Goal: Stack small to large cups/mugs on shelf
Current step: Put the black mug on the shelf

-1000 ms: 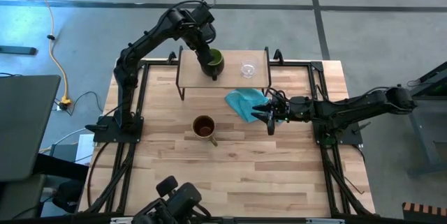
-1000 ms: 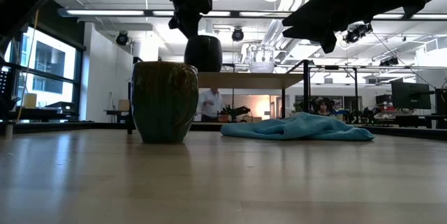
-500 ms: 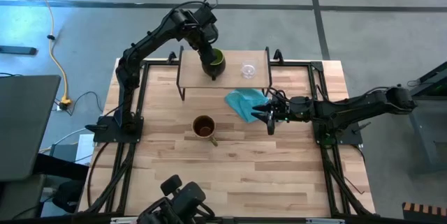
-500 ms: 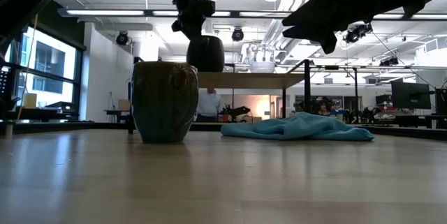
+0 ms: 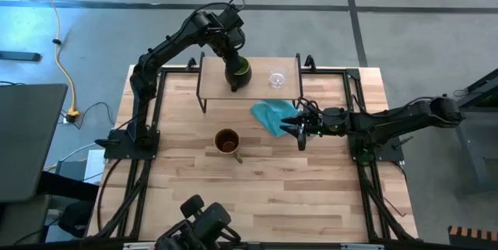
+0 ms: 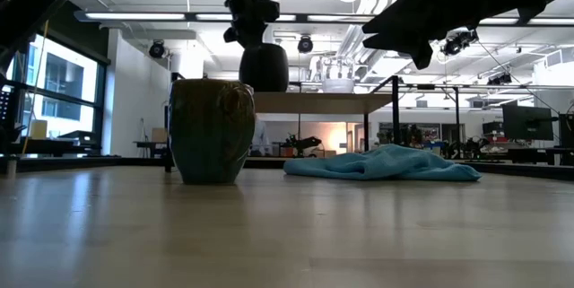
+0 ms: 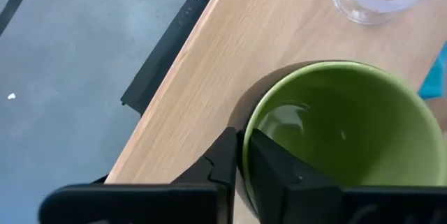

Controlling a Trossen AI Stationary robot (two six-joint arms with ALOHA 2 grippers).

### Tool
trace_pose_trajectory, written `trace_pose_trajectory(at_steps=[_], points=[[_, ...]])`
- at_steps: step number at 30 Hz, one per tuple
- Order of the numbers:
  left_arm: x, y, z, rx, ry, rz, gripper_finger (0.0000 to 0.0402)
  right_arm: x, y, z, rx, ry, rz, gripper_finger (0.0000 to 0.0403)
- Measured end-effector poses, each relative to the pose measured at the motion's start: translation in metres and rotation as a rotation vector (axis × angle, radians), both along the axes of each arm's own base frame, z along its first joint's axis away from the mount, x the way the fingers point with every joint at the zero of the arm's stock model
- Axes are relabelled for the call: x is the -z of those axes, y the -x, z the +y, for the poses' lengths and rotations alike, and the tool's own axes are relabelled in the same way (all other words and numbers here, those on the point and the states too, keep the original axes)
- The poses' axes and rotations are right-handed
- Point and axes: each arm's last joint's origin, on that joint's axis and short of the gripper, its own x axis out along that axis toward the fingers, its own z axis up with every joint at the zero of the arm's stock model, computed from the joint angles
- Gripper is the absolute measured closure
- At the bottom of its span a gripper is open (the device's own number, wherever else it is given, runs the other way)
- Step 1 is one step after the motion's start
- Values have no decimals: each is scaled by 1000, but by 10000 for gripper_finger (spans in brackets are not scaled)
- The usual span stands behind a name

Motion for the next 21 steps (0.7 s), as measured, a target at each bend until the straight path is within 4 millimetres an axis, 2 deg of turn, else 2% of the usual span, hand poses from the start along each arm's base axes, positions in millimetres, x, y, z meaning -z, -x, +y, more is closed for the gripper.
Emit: trace_pose_trajectory(at_steps=[3, 9, 21], points=[[0, 1, 0, -10, -1, 4, 395, 0, 0, 0, 0, 0, 0, 275], [0, 0, 0, -29, 7, -3, 383, 0, 0, 0, 0, 1, 0, 275], [0, 1, 0, -86, 8, 0, 398, 0, 0, 0, 0, 1, 2, 275]])
